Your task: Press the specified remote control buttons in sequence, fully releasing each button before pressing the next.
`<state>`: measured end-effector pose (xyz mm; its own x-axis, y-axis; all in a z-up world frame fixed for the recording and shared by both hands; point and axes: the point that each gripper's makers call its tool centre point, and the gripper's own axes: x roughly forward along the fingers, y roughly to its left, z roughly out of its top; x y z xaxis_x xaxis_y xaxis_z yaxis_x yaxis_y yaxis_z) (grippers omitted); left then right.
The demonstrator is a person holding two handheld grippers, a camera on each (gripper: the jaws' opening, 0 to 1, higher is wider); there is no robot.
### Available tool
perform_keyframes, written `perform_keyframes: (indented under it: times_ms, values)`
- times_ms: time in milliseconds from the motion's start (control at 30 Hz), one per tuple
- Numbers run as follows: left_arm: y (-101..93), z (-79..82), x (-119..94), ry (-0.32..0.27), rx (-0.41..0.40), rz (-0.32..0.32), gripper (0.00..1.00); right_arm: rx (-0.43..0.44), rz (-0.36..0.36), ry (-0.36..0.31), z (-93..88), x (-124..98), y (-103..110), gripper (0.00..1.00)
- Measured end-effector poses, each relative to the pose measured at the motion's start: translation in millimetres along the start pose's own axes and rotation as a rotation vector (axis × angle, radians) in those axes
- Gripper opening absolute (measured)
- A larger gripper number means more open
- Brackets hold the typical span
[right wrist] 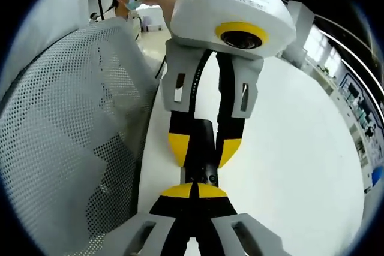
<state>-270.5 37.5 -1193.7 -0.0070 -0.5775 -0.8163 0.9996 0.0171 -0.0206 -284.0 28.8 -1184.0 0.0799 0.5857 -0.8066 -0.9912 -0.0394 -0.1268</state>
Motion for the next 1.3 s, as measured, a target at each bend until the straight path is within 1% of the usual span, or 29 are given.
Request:
perform_keyframes:
  times_ms: [67,100,133,167,200,300,333,433,533,633,700,900,967,1033,1100,1167,1267,1300]
  values:
    - [0.0,0.1,0.1,-0.003,-0.002,0.001,0.23,-0.006,0.005,0.004,1.9,1.3,0.6,0.00]
    - [0.0,0.1,0.1,-0.004,-0.003,0.002,0.23,0.002,0.017,-0.008,5.1,3.4,3.0,0.00]
    - [0.0,0.2,0.1,-0.005,-0.004,0.002,0.23,0.026,0.044,-0.017,8.2,8.4,9.1,0.00]
    - [0.0,0.2,0.1,-0.005,-0.004,0.002,0.23,-0.016,0.018,0.007,6.1,6.2,4.8,0.00]
    - [0.0,0.0,-0.1,-0.006,-0.006,0.003,0.23,-0.058,0.009,0.032,3.6,5.0,4.7,0.00]
    - [0.0,0.0,-0.1,-0.009,-0.006,0.003,0.23,-0.014,0.005,0.016,3.1,5.7,5.2,0.00]
    - [0.0,0.1,-0.2,-0.010,-0.006,0.003,0.23,0.037,0.021,0.004,3.6,5.4,5.3,0.00]
    - [-0.1,0.0,-0.2,-0.009,-0.006,0.005,0.23,0.085,0.046,-0.009,3.7,4.4,2.7,0.00]
    - [-0.1,0.1,-0.1,-0.007,-0.007,0.006,0.23,0.085,0.049,-0.009,3.4,4.6,2.1,0.00]
    - [-0.1,0.2,-0.1,-0.007,-0.006,0.005,0.23,0.067,0.021,0.011,-4.3,1.7,-6.4,0.00]
    - [-0.1,0.1,-0.2,-0.007,-0.006,0.005,0.23,0.111,0.032,-0.002,-6.4,-0.2,-8.8,0.00]
    - [-0.1,0.4,-0.2,-0.007,-0.007,0.006,0.23,0.090,0.022,0.019,-11.7,-1.8,-12.1,0.00]
    - [0.0,0.4,-0.2,-0.008,-0.008,0.007,0.23,0.101,0.017,0.023,-14.7,-2.4,-14.9,0.00]
    - [0.1,0.4,0.0,-0.005,-0.008,0.007,0.23,0.116,0.022,0.017,-13.4,-1.9,-15.0,0.00]
    - [0.0,0.3,0.1,0.000,-0.005,0.006,0.23,0.094,0.024,0.016,-10.6,0.1,-13.8,0.00]
    - [0.0,0.3,0.1,0.002,-0.005,0.006,0.23,0.073,0.022,0.030,-11.0,0.1,-13.5,0.00]
    - [0.3,0.2,0.3,-0.001,-0.008,0.007,0.23,0.072,0.019,0.027,-11.1,-1.0,-13.7,0.00]
    - [0.3,0.2,0.2,-0.002,-0.010,0.008,0.23,0.083,0.017,0.015,-8.7,-1.6,-13.6,0.00]
